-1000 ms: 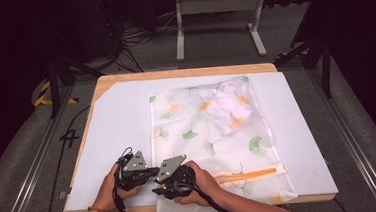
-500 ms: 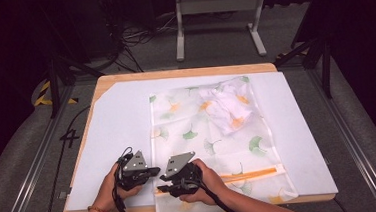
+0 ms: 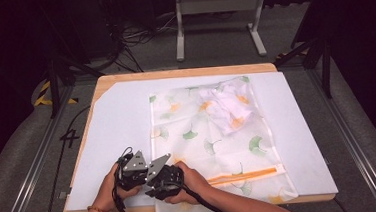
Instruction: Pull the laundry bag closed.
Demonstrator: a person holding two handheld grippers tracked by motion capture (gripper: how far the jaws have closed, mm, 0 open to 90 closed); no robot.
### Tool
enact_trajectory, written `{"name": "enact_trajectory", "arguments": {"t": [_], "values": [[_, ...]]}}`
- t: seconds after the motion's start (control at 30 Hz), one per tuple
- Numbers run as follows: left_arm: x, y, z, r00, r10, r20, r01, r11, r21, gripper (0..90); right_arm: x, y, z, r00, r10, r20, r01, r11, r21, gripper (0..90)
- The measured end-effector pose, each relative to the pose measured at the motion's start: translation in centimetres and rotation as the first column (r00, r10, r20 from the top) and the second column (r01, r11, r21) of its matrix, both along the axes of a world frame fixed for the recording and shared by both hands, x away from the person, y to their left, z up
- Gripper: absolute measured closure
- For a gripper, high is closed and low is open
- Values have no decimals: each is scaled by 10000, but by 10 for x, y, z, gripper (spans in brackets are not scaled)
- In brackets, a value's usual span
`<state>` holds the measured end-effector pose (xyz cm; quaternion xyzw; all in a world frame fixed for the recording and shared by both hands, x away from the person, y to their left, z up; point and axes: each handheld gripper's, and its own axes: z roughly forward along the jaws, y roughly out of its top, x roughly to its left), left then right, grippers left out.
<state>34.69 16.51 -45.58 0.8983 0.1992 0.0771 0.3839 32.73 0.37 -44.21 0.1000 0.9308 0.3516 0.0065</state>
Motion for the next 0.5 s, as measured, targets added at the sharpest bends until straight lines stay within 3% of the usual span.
{"name": "enact_trajectory", "arguments": {"t": [0.1,0.27,0.33,0.43,0.5], "values": [[0,0,0,10000,-2,-17,2,10000,-17,900,-1,0,2,9999,116,-9,-116,9999,50,830],[1,1,0,10000,-27,-22,27,10000,7,900,0,0,3,9996,265,-28,-264,9994,243,831],[1,1,0,10000,-30,-15,30,10000,6,900,2,-1,5,9992,281,-295,-266,9984,499,831],[1,1,0,10000,-26,1,26,10000,8,900,2,-2,7,9988,371,-317,-351,9975,607,900],[1,1,0,10000,-24,-23,24,10000,-26,900,2,-3,8,9989,383,-258,-368,9979,532,900]]}}
